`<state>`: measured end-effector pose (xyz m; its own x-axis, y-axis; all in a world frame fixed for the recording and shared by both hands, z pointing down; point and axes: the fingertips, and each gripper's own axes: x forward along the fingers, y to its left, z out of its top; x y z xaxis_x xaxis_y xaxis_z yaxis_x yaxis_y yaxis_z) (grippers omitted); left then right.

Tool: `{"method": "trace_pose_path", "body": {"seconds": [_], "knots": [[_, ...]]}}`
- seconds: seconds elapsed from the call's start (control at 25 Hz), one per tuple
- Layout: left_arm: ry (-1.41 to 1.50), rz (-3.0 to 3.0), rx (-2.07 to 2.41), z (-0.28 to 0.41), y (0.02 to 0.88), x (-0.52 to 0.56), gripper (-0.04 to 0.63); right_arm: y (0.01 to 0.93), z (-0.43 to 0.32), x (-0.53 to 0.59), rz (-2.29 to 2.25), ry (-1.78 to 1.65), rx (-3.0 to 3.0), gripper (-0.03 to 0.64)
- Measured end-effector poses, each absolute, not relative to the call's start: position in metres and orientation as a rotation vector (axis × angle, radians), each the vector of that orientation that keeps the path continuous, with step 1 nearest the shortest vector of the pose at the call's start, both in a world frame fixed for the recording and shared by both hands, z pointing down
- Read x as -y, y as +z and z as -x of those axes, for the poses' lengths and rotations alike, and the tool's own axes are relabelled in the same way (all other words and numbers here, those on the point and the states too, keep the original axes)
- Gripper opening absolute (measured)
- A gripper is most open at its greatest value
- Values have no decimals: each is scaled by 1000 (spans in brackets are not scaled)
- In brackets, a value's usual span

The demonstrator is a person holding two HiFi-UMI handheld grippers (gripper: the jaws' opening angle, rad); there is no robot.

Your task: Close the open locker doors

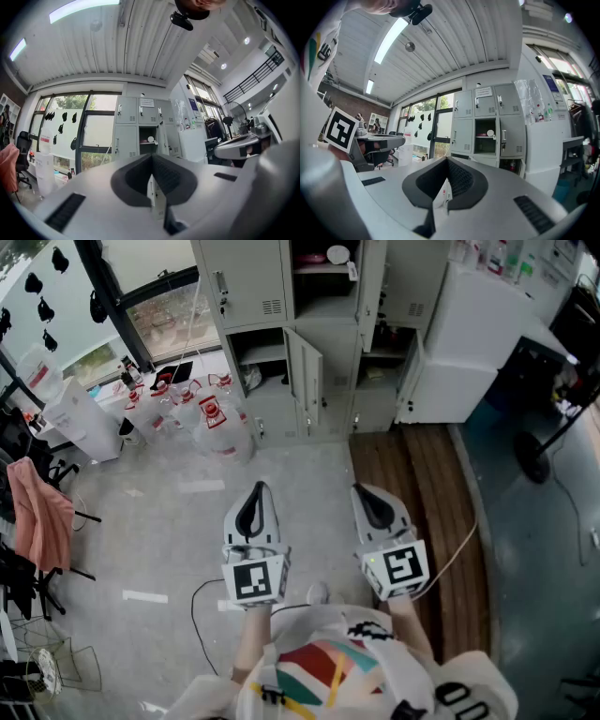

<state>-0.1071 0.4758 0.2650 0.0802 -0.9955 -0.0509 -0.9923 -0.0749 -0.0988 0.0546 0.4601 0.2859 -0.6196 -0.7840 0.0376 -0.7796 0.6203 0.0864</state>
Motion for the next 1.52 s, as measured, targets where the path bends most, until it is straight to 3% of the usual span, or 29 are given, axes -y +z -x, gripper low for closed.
{"method": "trace_pose_path", "body": {"seconds": [0.64,0.68,0.72,0.8,1.52], "knots": [[10,2270,-2044,93,267,-466,6,287,-67,-453,-1334,-6,2889,13],[9,2272,-2046,93,268,-466,6,286,-64,-454,-1322,11,2910,97],[7,2271,-2049,93,269,-465,6,285,-62,-453,-1316,16,2932,285],[-2,2268,-2056,94,271,-465,6,284,-61,-452,-1323,16,2957,332],[-16,2284,-2085,101,281,-459,6,291,-66,-449,-1386,21,2916,336]]}}
